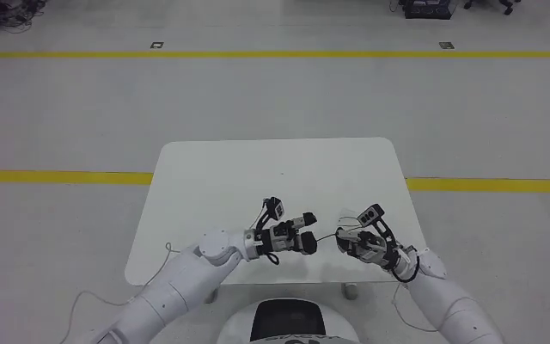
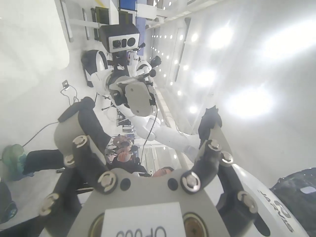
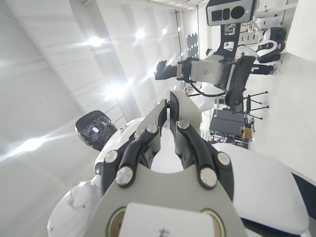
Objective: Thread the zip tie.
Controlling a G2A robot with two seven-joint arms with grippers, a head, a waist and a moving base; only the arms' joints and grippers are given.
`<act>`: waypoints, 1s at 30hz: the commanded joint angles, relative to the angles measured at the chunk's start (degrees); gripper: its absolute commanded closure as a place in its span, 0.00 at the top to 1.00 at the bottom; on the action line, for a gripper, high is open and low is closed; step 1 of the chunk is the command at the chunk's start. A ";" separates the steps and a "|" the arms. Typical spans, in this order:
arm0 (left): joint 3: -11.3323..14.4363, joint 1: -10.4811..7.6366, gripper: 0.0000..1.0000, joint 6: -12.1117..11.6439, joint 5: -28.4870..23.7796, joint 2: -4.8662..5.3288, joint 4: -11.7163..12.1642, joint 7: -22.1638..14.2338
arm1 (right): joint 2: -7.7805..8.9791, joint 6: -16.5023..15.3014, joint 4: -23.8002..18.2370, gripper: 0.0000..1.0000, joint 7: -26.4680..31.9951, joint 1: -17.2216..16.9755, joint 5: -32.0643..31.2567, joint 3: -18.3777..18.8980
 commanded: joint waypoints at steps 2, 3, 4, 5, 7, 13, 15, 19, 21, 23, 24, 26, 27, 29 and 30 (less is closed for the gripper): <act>-0.02 0.01 1.00 0.15 0.04 0.03 0.00 -0.12 | -0.02 0.00 -0.02 0.00 0.00 0.06 -0.12 0.16; -0.02 0.01 1.00 0.15 0.04 0.03 0.00 -0.12 | -0.02 0.00 -0.02 0.00 0.00 0.06 -0.12 0.16; -0.02 0.01 1.00 0.15 0.04 0.03 0.00 -0.12 | -0.02 0.00 -0.02 0.00 0.00 0.06 -0.12 0.16; -0.02 0.01 1.00 0.15 0.04 0.03 0.00 -0.12 | -0.02 0.00 -0.02 0.00 0.00 0.06 -0.12 0.16; -0.02 0.01 1.00 0.15 0.04 0.03 0.00 -0.12 | -0.02 0.00 -0.02 0.00 0.00 0.06 -0.12 0.16; 0.90 0.22 1.00 4.03 7.28 0.00 -2.18 7.95 | -0.40 0.00 -1.88 0.00 -4.64 -0.72 -1.03 0.37; 0.86 0.40 1.00 5.27 8.28 0.04 -2.68 9.41 | -0.57 0.00 -2.24 0.00 -5.26 -0.97 -1.36 0.60; 0.48 1.09 1.00 5.80 7.35 0.08 -4.06 9.88 | -0.99 0.00 -2.19 0.00 -6.56 -1.23 -2.61 0.84; 0.14 1.24 1.00 5.55 6.91 0.15 -4.09 9.33 | -1.25 0.00 -1.94 0.00 -6.54 -1.33 -2.27 0.89; 0.04 1.22 1.00 5.42 7.15 0.17 -4.07 9.43 | -1.34 0.00 -1.74 0.00 -6.37 -1.32 -2.16 0.95; 0.04 1.22 1.00 5.42 7.15 0.17 -4.07 9.43 | -1.34 0.00 -1.74 0.00 -6.37 -1.32 -2.16 0.95; 0.04 1.22 1.00 5.42 7.15 0.17 -4.07 9.43 | -1.34 0.00 -1.74 0.00 -6.37 -1.32 -2.16 0.95; 0.04 1.22 1.00 5.42 7.15 0.17 -4.07 9.43 | -1.34 0.00 -1.74 0.00 -6.37 -1.32 -2.16 0.95; 0.12 1.32 1.00 5.61 7.26 0.15 -4.21 9.70 | -1.41 0.38 -2.42 0.00 -7.56 -1.43 -2.50 0.86; 0.17 1.42 1.00 5.89 7.47 0.12 -4.50 10.05 | -1.45 0.44 -2.95 0.00 -8.16 -1.68 -2.63 0.92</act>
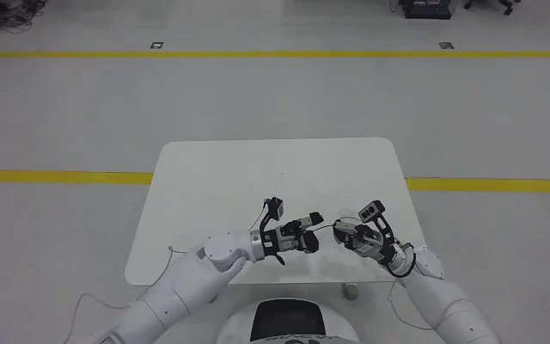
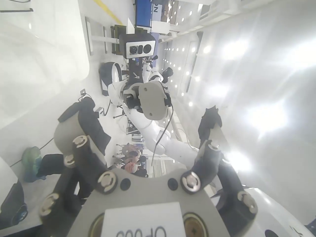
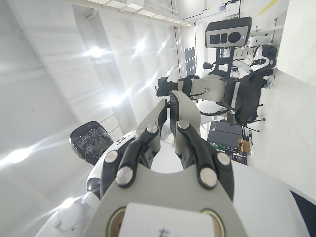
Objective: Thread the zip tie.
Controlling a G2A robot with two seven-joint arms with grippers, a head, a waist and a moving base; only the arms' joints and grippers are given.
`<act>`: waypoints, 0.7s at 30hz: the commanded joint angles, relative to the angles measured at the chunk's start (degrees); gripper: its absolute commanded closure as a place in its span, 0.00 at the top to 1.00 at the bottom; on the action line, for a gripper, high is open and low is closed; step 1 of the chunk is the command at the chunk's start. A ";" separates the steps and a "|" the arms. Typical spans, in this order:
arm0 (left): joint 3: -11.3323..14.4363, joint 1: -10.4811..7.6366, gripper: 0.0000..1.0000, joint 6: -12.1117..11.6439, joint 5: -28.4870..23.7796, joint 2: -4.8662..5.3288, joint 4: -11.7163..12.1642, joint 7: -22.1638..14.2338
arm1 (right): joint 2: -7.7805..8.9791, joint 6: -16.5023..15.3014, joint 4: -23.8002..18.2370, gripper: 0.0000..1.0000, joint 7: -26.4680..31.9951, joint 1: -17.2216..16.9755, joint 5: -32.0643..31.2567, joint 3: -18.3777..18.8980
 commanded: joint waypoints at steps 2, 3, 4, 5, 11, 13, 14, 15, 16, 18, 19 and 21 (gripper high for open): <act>0.09 0.25 1.00 0.36 0.25 -0.04 -0.57 0.27 | -0.06 0.23 -0.91 0.00 -0.96 -0.49 -0.32 0.21; 0.06 0.33 1.00 0.18 -0.03 -0.05 -0.69 -0.04 | -0.08 0.31 -1.04 0.00 -0.95 -0.61 -0.33 0.28; 0.01 0.37 1.00 -0.05 -0.26 -0.06 -0.68 -0.59 | -0.11 0.42 -1.12 0.00 -0.90 -0.71 -0.38 0.33; -0.06 0.38 1.00 -0.16 -0.31 -0.05 -0.59 -0.80 | -0.14 0.46 -1.15 0.00 -0.89 -0.74 -0.46 0.38; -0.17 0.54 1.00 -0.75 -1.02 -0.15 -0.20 -1.98 | -0.32 0.71 -1.29 0.00 -0.66 -0.82 -1.42 0.45; -0.15 0.53 1.00 -0.82 -0.97 -0.19 -0.11 -2.15 | -0.38 0.79 -1.29 0.00 -0.60 -0.85 -1.56 0.46; -0.15 0.52 1.00 -0.86 -0.98 -0.22 -0.07 -2.25 | -0.42 0.83 -1.28 0.00 -0.57 -0.86 -1.63 0.47; -0.14 0.51 1.00 -0.87 -0.95 -0.24 -0.05 -2.32 | -0.46 0.87 -1.29 0.00 -0.51 -0.86 -1.65 0.46; -0.14 0.50 1.00 -0.90 -0.95 -0.26 -0.01 -2.37 | -0.50 0.93 -1.27 0.00 -0.44 -0.85 -1.63 0.46; -0.06 0.49 1.00 -0.93 -0.90 -0.32 0.01 -2.46 | -0.60 1.00 -1.17 0.00 -0.39 -0.80 -1.62 0.43; -0.04 0.48 1.00 -0.93 -0.92 -0.35 0.03 -2.50 | -0.65 1.02 -1.13 0.00 -0.39 -0.76 -1.62 0.40; 0.04 0.45 1.00 -0.90 -0.94 -0.42 0.11 -2.61 | -0.76 1.02 -1.01 0.00 -0.43 -0.67 -1.71 0.33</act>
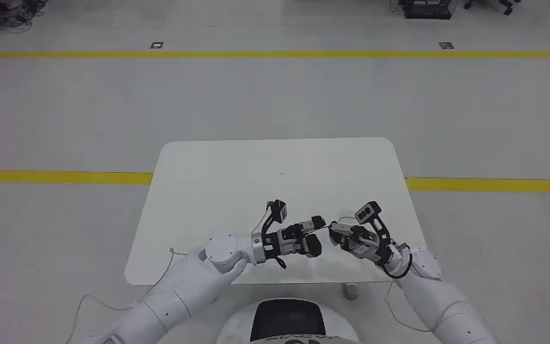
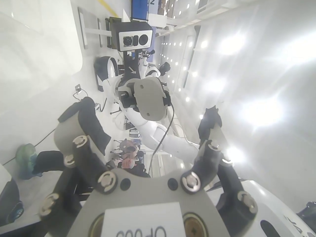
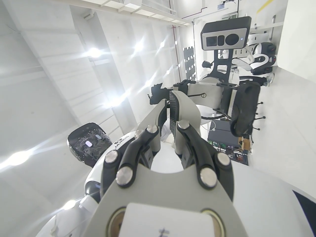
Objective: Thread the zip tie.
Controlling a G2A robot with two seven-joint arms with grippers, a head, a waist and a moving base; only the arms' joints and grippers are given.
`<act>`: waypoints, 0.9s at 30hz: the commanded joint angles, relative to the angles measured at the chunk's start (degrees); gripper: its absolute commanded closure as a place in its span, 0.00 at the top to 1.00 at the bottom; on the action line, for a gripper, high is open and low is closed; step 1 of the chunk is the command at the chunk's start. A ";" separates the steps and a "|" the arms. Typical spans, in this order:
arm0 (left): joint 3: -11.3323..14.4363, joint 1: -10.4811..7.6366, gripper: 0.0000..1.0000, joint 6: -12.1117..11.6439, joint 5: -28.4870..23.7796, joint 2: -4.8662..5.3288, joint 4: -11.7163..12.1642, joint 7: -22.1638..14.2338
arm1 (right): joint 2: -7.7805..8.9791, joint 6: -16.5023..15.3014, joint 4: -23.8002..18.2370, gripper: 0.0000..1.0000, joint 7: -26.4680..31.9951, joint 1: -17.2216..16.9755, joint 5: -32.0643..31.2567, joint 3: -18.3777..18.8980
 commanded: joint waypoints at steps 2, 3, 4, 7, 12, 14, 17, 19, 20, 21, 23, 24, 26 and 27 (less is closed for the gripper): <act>0.06 -0.07 1.00 0.06 0.01 -0.08 0.11 -0.10 | -0.13 -0.02 0.15 0.00 -0.08 0.11 -0.10 -0.06; 0.07 -0.10 1.00 0.08 0.06 -0.11 0.16 -0.13 | -0.19 -0.03 0.21 0.00 -0.09 0.14 -0.07 -0.06; 0.08 -0.11 1.00 0.07 0.05 -0.13 0.17 -0.17 | -0.23 -0.02 0.26 0.00 -0.12 0.18 -0.09 -0.06; 0.09 -0.17 1.00 0.07 0.13 -0.19 0.26 -0.33 | -0.37 -0.04 0.38 0.00 -0.12 0.26 -0.15 -0.05; 0.05 -0.19 1.00 0.19 0.21 -0.27 0.45 -0.29 | -0.55 -0.09 0.48 0.00 0.20 0.27 -0.03 0.06; 0.01 -0.17 1.00 0.18 0.21 -0.31 0.48 -0.24 | -0.59 -0.14 0.39 0.00 0.61 0.17 0.14 0.24; -0.06 -0.14 1.00 0.14 0.20 -0.34 0.54 -0.20 | -0.61 -0.15 0.24 0.00 1.11 -0.06 0.26 0.61; -0.10 -0.11 1.00 0.11 0.17 -0.36 0.59 -0.19 | -0.62 -0.11 0.15 0.00 1.25 -0.19 0.22 0.80; -0.14 -0.08 1.00 0.09 0.14 -0.38 0.62 -0.19 | -0.63 -0.06 0.09 0.00 1.31 -0.26 0.18 0.91; -0.16 -0.07 1.00 0.10 0.14 -0.38 0.63 -0.20 | -0.64 -0.03 0.06 0.00 1.35 -0.31 0.15 0.98; -0.22 -0.06 1.00 0.10 0.16 -0.40 0.68 -0.23 | -0.68 0.09 -0.01 0.00 1.47 -0.38 0.05 1.10; -0.24 -0.07 1.00 0.12 0.21 -0.41 0.68 -0.25 | -0.69 0.16 -0.01 0.00 1.51 -0.41 0.00 1.15; -0.25 -0.07 1.00 0.15 0.23 -0.43 0.67 -0.36 | -0.73 0.32 -0.02 0.00 1.58 -0.45 -0.06 1.23; -0.23 -0.09 1.00 0.19 0.25 -0.45 0.68 -0.40 | -0.76 0.40 0.02 0.00 1.61 -0.46 -0.11 1.23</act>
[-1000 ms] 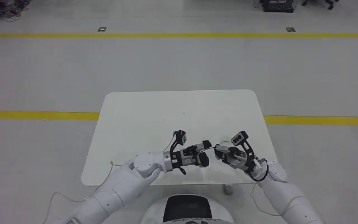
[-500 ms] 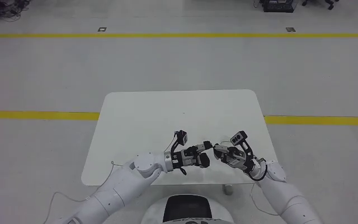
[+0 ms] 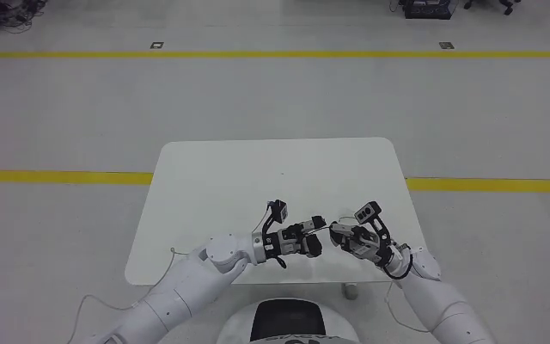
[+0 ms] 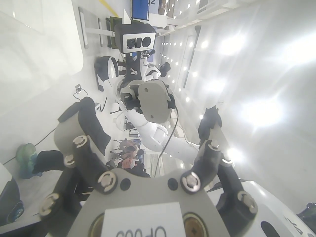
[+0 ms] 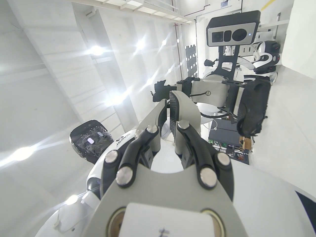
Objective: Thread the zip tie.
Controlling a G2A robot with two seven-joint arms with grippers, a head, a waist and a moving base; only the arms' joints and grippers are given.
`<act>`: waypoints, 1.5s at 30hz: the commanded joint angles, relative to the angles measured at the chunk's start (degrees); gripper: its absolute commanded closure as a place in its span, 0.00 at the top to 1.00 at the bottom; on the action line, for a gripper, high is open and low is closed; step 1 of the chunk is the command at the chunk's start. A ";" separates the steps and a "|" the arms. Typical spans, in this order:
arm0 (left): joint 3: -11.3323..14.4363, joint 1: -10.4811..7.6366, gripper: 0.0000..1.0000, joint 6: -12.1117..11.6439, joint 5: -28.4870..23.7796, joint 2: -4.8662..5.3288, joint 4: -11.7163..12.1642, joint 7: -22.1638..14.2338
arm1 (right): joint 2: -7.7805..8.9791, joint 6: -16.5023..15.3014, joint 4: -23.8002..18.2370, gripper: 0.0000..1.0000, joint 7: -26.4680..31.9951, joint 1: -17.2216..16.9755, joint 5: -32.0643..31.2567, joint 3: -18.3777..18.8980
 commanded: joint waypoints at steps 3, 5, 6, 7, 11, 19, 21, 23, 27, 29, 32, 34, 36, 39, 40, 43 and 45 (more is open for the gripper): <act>0.07 -0.07 1.00 0.07 -0.06 -0.10 0.10 -0.19 | -0.11 0.41 0.17 0.00 -0.16 0.10 -0.47 -0.07; 0.07 -0.09 1.00 0.02 -0.13 -0.14 0.17 -0.25 | -0.16 0.67 0.28 0.00 -0.27 0.17 -0.71 -0.12; 0.07 -0.10 1.00 0.00 -0.12 -0.16 0.22 -0.27 | -0.18 0.72 0.35 0.00 -0.33 0.21 -0.82 -0.13; 0.04 -0.11 1.00 -0.03 -0.14 -0.17 0.30 -0.28 | -0.22 0.83 0.44 0.00 -0.41 0.25 -0.91 -0.15; -0.09 -0.10 1.00 -0.09 -0.16 -0.20 0.43 -0.34 | -0.31 1.04 0.59 0.00 -0.51 0.38 -1.37 -0.14; -0.40 0.06 0.61 -0.11 -0.17 -0.22 0.66 -0.35 | -0.34 1.66 0.55 0.00 -0.44 0.34 -2.68 0.13; -0.47 0.10 0.57 -0.09 -0.19 -0.22 0.68 -0.34 | -0.31 1.83 0.55 0.00 -0.46 0.29 -3.07 0.27; -0.52 0.12 0.50 -0.05 -0.16 -0.23 0.68 -0.33 | -0.29 2.03 0.54 0.00 -0.45 0.28 -3.44 0.41; -0.60 0.12 0.45 0.12 0.01 -0.24 0.82 -0.31 | -0.21 2.47 0.55 0.00 -0.59 0.27 -4.49 0.65; -0.63 0.11 0.44 0.24 0.20 -0.25 0.86 -0.17 | -0.15 2.66 0.59 0.00 -0.69 0.28 -5.16 0.82; -0.68 0.12 0.41 0.43 0.67 -0.24 0.87 0.18 | -0.03 2.85 0.65 0.00 -0.83 0.31 -6.24 1.17; -0.73 0.15 0.41 0.52 0.95 -0.23 0.83 0.38 | 0.06 2.84 0.60 0.00 -1.12 0.27 -6.93 1.49; -0.87 0.19 0.40 0.55 1.30 -0.20 0.86 0.69 | 0.21 2.71 0.45 0.00 -1.41 0.17 -8.06 1.92; -1.10 0.33 0.40 0.60 1.60 -0.12 0.69 0.88 | 0.43 2.55 -0.06 0.00 -1.69 -0.08 -9.55 2.50; -1.18 0.39 0.39 0.62 1.67 -0.09 0.62 0.90 | 0.48 2.45 -0.21 0.00 -1.66 -0.18 -9.83 2.65; -1.36 0.54 0.37 0.76 1.99 -0.01 0.39 1.04 | 0.51 2.37 -0.30 0.00 -1.67 -0.25 -9.93 2.75; -1.46 0.61 0.36 0.91 2.24 0.03 0.27 1.20 | 0.51 2.37 -0.30 0.00 -1.67 -0.25 -9.93 2.75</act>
